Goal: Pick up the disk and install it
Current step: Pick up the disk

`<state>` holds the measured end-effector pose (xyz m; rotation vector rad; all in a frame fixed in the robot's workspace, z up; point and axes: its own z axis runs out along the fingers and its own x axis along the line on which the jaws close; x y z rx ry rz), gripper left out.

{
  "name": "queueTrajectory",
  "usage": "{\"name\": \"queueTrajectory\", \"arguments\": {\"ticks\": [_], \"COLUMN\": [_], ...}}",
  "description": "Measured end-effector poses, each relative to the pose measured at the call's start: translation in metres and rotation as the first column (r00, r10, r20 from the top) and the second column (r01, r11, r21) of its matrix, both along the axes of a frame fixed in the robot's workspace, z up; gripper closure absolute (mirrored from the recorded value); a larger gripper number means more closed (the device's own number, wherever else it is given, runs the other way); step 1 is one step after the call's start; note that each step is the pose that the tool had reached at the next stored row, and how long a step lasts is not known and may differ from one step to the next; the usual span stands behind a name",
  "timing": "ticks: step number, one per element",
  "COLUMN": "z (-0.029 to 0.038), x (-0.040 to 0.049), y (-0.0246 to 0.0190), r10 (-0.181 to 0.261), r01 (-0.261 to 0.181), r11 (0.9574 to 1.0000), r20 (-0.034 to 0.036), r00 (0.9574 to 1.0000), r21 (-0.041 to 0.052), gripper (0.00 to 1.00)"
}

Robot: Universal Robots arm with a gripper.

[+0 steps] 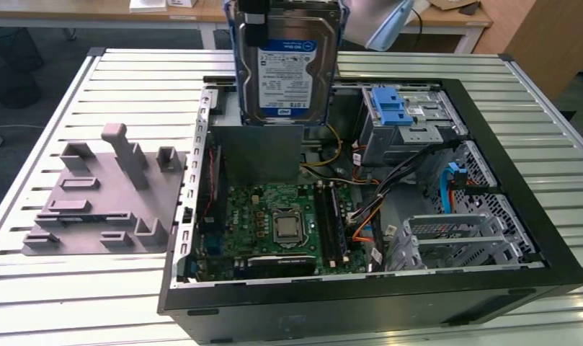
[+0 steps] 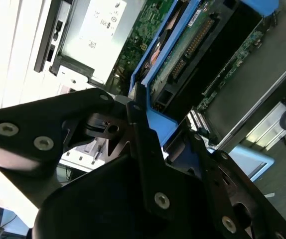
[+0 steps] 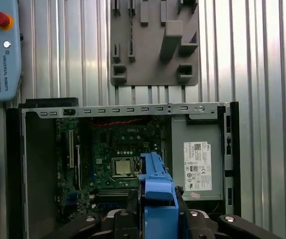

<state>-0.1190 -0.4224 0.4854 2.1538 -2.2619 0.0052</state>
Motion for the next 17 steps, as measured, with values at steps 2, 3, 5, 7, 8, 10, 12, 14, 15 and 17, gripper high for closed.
{"name": "queueTrajectory", "arguments": {"ticks": [2,3,5,7,8,10,12,14,15,17], "z": [-0.0003,-0.0005,-0.0009,-0.0013,-0.0015,-0.0020,-0.0028,-0.0037,-0.0043,-0.0048], "x": [0.0089,0.0136,0.0199,0.0236,0.0246,0.0254,0.0258,0.0263,0.0284,0.0346], "y": [-0.0004,-0.0006,-0.0009,-0.0017,-0.0023,-0.0054,-0.0096,-0.0138,-0.0148,-0.0155], "r10": [0.000,0.000,0.000,0.000,0.000,0.000,0.000,0.000,0.000,0.000], "r01": [0.000,0.000,0.000,0.000,0.000,0.000,0.000,0.000,0.000,0.000], "r11": [1.0000,1.0000,1.0000,1.0000,1.0000,1.0000,1.0000,1.0000,1.0000,1.0000], "r20": [-0.0001,0.0000,0.0000,0.0000,0.0000,-0.0001,-0.0001,0.0000,0.0002,-0.0001], "r00": [1.0000,1.0000,1.0000,1.0000,1.0000,1.0000,1.0000,1.0000,1.0000,1.0000], "r21": [-0.0001,-0.0001,-0.0005,-0.0013,-0.0025,-0.0035,-0.0038,-0.0039,-0.0038,-0.0052], "gripper": [0.64,0.64,0.64,0.64,0.64,0.64,0.64,0.64,0.64,0.64]}}
